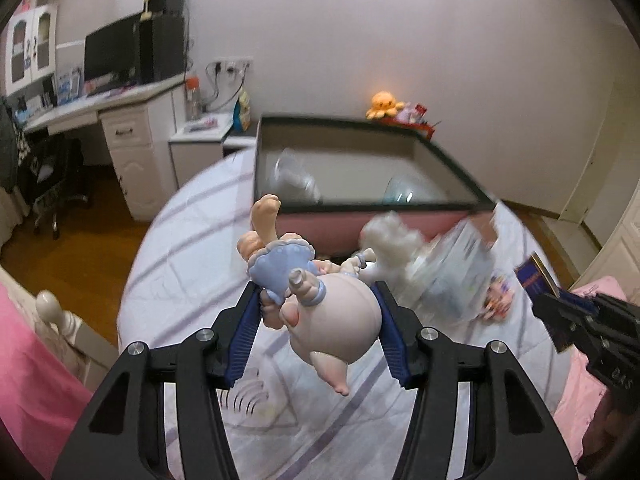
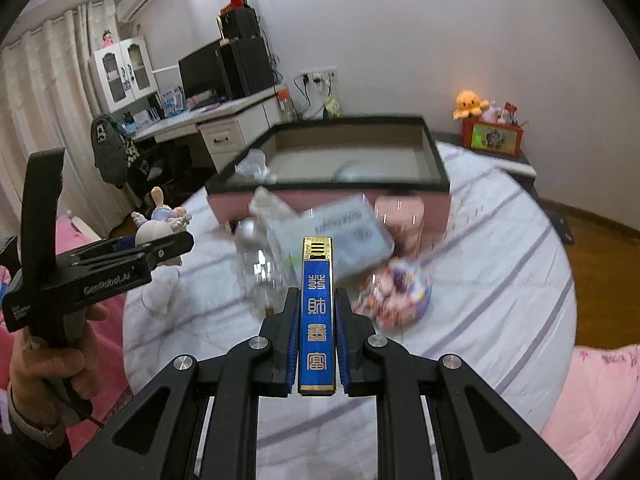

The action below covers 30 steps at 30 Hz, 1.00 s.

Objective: Organize rigid objects
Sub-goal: 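Carry the pig doll and stick package into the pink box and release both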

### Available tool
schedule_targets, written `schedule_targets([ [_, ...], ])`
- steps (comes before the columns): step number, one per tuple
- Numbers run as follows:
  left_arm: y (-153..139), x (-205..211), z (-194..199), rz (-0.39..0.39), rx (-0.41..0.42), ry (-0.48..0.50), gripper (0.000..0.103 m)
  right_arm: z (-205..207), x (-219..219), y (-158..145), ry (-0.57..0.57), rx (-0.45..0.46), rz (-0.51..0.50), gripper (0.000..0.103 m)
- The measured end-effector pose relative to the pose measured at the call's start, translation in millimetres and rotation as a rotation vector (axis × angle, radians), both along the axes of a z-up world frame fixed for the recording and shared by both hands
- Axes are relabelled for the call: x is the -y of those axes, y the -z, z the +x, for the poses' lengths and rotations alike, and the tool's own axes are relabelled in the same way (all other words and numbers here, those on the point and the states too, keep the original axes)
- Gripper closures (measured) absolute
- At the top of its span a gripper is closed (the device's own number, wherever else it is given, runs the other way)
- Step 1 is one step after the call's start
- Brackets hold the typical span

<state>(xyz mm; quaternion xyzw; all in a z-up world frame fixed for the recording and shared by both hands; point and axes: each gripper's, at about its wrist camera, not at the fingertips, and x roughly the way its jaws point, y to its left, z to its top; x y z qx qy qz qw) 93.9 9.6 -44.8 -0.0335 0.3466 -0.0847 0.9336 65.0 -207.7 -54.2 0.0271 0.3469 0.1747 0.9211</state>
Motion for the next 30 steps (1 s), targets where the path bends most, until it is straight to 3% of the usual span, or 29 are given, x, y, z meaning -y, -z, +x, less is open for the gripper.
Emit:
schedule_targets([
  [5, -34, 8, 22, 0.010, 0.075, 0.019, 0.047, 37, -1, -36, -0.012, 0.077, -0.028, 0.087],
  [12, -58, 23, 92, 0.020, 0.108, 0.028, 0.047, 126, -10, -50, -0.023, 0.062, -0.043, 0.087],
  [20, -33, 34, 178, 0.027, 0.019, 0.015, 0.047, 216, -12, -15, -0.002, -0.077, -0.051, 0.087],
  [29, -7, 42, 205, 0.055, -0.052, -0.003, 0.045, 237, -11, 10, 0.011, -0.152, -0.052, 0.087],
  [30, -7, 43, 204, 0.060, -0.047, -0.007, 0.040, 237, -10, 10, 0.011, -0.156, -0.049, 0.087],
])
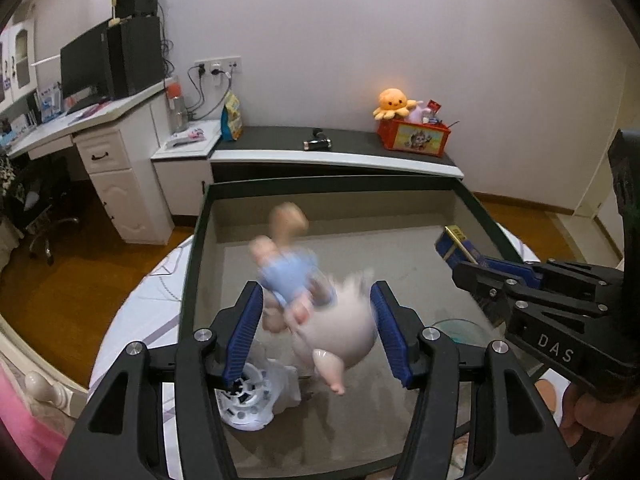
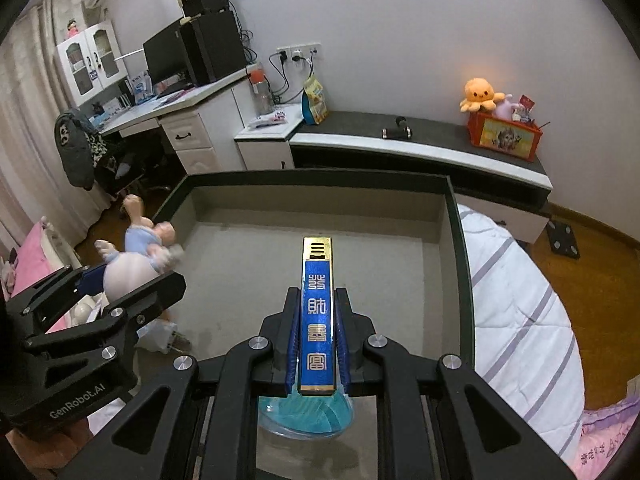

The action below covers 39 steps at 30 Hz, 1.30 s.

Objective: Organize rigid objects
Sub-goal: 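Carry the pig doll and stick package into the pink box and release both, then withdraw both tools from the box back over the bed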

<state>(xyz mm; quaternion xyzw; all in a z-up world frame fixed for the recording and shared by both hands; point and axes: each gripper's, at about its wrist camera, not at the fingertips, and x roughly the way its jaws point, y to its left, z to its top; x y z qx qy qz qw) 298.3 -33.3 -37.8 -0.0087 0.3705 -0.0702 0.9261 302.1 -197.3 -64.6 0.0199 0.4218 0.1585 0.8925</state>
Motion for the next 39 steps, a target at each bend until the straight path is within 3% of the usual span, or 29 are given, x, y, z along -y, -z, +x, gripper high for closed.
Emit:
schedule_targets([
  [1, -2, -1, -3, 0.007, 0.012, -0.012, 0.029, -1, 1, 0, 0.002, -0.001, 0.006, 0.081],
  [2, -5, -2, -7, 0.011, 0.027, -0.023, 0.022, -2, 2, -1, 0.004, 0.000, 0.010, 0.056],
  [4, -11, -6, -14, 0.018, 0.062, -0.043, 0.010, -7, 5, -5, 0.024, 0.029, 0.011, 0.024],
  [6, -19, -13, -22, 0.020, 0.083, -0.054, 0.000, -11, 8, -11, 0.018, 0.043, 0.039, 0.018],
  [10, -36, -22, -45, 0.010, 0.127, -0.064, 0.000, -30, 11, -24, 0.057, 0.084, 0.031, 0.000],
  [16, -55, -31, -89, -0.001, 0.181, -0.078, 0.000, -73, 14, -44, 0.082, 0.144, 0.090, 0.000],
  [23, -63, -31, -153, 0.001, 0.224, -0.081, 0.000, -122, 16, -52, 0.105, 0.190, 0.076, 0.000],
  [39, -35, -39, -227, -0.054, 0.173, -0.131, 0.000, -221, 29, -55, 0.232, 0.300, -0.014, 0.000],
])
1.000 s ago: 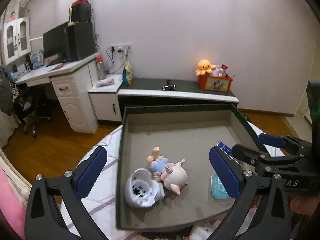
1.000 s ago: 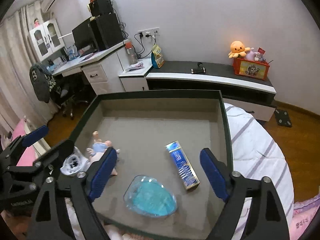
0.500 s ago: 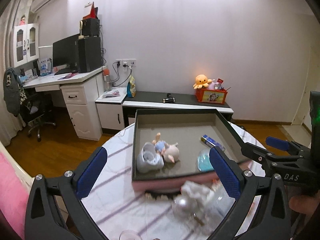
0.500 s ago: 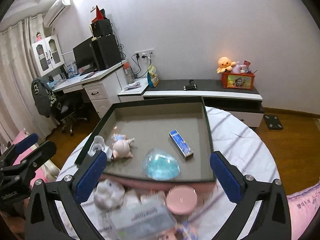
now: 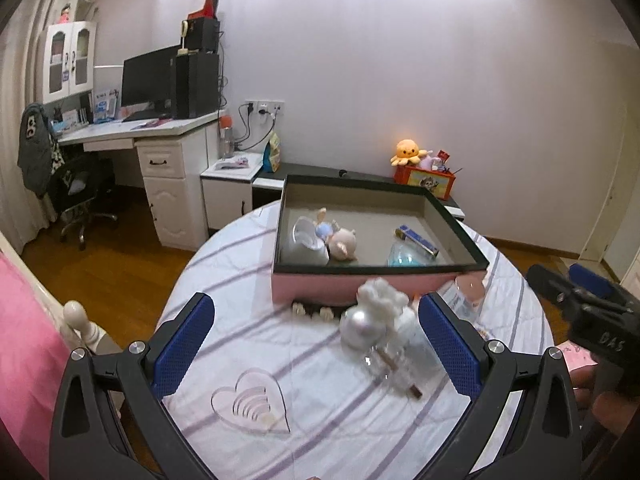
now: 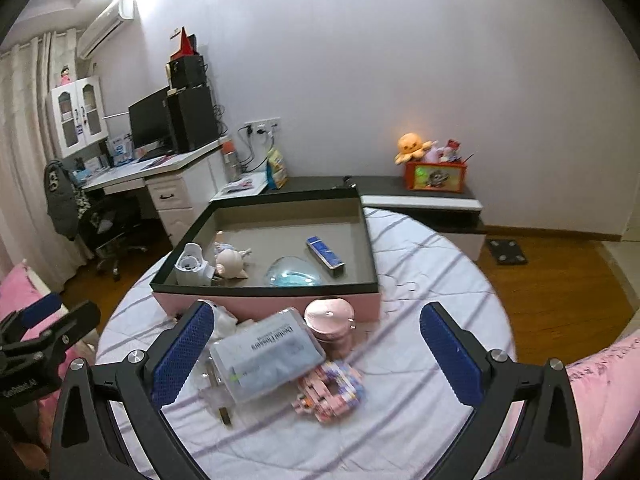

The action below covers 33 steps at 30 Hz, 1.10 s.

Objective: Organize rigid objects
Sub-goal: 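Withdraw both tools from the box back over the bed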

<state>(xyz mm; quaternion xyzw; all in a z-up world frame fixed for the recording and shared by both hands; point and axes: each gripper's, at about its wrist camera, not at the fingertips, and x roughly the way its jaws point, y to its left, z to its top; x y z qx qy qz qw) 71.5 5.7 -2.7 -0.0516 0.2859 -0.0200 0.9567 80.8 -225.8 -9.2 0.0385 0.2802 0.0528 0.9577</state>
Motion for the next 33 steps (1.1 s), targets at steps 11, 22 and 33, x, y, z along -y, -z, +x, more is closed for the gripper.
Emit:
schedule_targets([
  [11, 12, 15, -26, 0.032, -0.018, 0.010, 0.000, -39, 6, 14, 0.020, 0.006, 0.022, 0.000],
  [22, 13, 21, -30, 0.057, -0.015, -0.005, 0.000, -45, 4, 27, 0.013, -0.022, 0.021, 0.000],
  [33, 26, 21, -30, 0.042, -0.039, -0.007, 0.000, -44, 5, 40, 0.010, -0.057, 0.001, 0.000],
])
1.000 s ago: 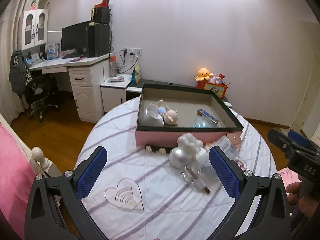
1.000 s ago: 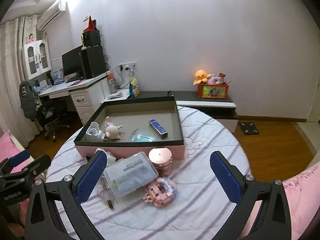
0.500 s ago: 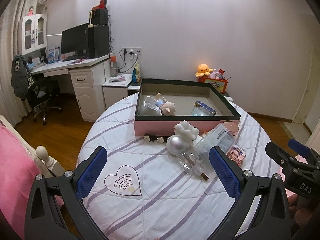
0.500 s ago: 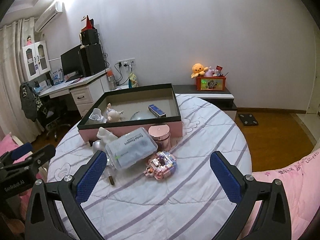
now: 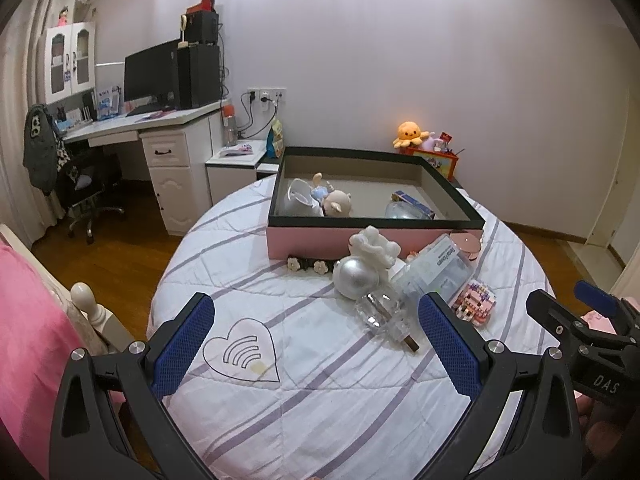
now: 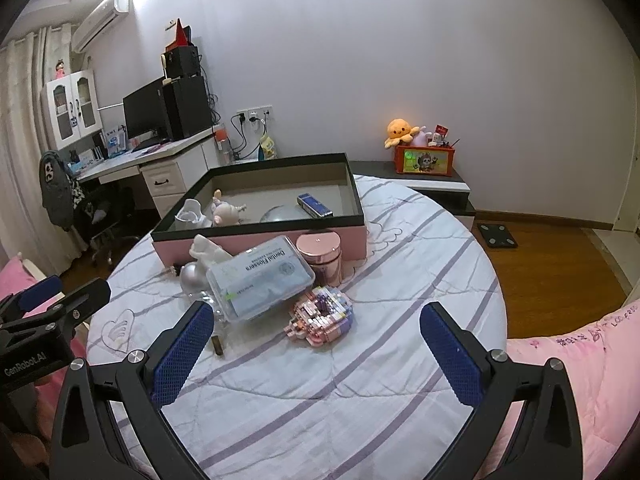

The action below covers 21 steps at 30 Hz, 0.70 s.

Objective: Organize rigid objects
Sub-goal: 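Withdraw both tools from the box back over the bed, then grasp the glass jar with the left tool while the right tool grasps the pink block figure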

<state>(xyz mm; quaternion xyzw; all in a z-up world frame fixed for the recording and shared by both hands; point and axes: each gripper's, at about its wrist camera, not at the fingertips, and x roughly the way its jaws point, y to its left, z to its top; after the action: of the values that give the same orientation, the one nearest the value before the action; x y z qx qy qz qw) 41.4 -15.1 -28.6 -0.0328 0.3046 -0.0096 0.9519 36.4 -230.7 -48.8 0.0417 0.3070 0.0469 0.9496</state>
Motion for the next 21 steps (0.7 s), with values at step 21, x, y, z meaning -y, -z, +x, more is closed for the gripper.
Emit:
schedule_targets([
  [21, 76, 39, 74, -0.007, -0.275, 0.051, 0.000, 60, 4, 63, -0.080, -0.189, -0.072, 0.000],
])
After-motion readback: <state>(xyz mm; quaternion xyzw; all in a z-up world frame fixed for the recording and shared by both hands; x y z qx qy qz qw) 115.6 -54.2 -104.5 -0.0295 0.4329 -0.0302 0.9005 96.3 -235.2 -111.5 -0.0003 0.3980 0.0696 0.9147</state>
